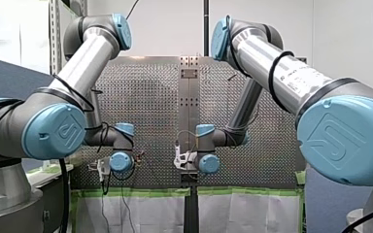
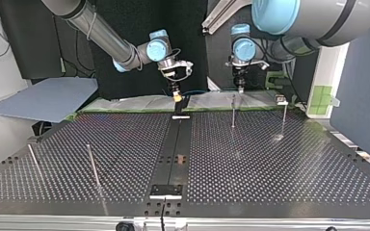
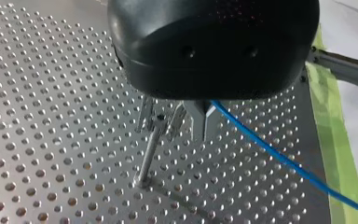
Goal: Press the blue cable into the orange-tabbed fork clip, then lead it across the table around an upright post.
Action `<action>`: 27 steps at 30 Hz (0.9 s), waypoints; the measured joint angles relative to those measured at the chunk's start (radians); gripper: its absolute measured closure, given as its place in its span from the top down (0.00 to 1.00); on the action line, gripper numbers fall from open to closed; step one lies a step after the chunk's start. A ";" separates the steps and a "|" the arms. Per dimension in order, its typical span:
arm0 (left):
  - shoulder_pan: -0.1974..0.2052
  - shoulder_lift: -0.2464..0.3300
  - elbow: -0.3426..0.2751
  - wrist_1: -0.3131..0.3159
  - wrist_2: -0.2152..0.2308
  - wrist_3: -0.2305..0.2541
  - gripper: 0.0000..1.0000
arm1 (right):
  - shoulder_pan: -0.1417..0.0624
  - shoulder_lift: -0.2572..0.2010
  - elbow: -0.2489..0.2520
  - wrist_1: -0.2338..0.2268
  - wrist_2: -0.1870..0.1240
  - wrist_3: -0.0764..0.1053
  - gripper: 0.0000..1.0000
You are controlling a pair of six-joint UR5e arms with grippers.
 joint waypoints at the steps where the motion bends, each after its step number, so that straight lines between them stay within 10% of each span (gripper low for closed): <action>1: 0.003 0.000 0.008 -0.011 0.001 0.003 0.00 | 0.000 0.000 -0.001 0.000 0.000 0.000 0.00; 27: 0.075 -0.005 0.124 -0.184 0.027 0.026 0.00 | -0.001 0.002 -0.033 0.011 0.000 -0.005 0.00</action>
